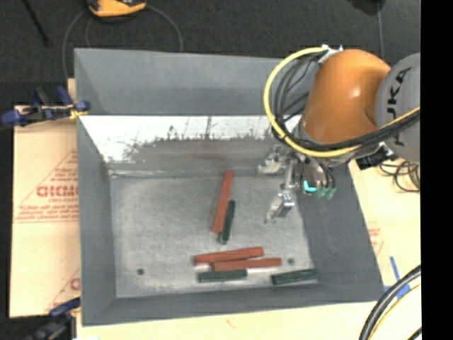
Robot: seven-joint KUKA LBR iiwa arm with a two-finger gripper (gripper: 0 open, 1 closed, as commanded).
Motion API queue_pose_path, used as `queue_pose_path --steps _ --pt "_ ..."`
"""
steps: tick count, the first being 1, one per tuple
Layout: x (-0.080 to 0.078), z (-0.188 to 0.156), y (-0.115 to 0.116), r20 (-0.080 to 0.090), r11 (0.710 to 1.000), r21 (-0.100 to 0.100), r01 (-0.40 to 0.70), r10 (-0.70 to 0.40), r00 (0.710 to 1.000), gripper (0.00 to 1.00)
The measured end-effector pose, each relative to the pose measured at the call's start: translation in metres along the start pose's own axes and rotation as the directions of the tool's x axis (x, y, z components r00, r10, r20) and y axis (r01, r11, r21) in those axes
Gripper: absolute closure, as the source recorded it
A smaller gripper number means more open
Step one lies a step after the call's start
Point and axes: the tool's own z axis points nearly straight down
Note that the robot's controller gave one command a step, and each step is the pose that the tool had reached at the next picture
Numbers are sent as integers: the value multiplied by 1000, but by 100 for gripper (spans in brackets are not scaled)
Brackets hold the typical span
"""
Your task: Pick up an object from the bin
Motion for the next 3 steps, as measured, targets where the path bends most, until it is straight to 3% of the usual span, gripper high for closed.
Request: queue_pose_path --steps 1,2,3 --pt "-2 -4 0 7 1000 1 0 0 1000 0" --pt "30 55 20 11 1000 2 29 -30 1000 0" --pt "-1 116 12 12 1000 -1 3 -3 1000 0"
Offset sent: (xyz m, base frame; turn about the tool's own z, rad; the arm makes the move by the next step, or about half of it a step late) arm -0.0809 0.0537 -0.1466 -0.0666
